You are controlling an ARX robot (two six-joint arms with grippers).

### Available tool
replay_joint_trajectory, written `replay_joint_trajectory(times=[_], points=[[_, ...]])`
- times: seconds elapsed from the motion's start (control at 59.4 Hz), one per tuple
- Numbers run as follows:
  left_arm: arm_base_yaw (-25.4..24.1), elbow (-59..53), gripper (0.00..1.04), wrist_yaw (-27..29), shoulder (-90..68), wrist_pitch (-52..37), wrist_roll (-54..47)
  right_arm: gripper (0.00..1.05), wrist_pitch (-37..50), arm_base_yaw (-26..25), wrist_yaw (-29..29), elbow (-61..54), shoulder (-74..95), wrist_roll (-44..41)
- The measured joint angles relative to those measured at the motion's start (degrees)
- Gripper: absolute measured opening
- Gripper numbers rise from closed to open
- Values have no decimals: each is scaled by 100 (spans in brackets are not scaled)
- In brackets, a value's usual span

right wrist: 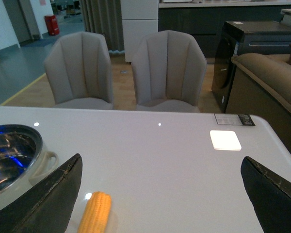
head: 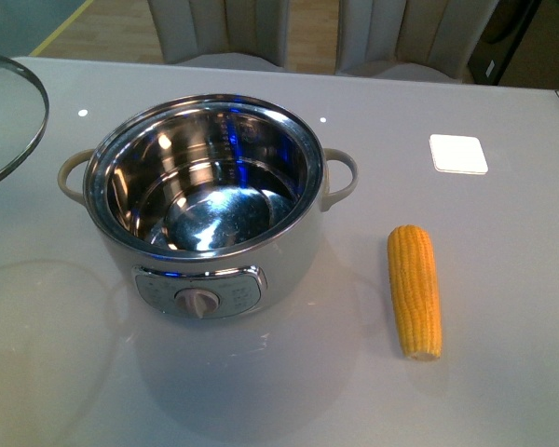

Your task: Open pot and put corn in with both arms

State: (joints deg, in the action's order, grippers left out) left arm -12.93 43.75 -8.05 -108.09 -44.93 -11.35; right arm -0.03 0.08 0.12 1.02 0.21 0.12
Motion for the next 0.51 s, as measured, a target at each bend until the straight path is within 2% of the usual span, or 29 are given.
replay_joint_trajectory(times=[0.505], points=[[-798,15,40,-234,-1060,-671,-212,96,0,0,0,0,0,0]])
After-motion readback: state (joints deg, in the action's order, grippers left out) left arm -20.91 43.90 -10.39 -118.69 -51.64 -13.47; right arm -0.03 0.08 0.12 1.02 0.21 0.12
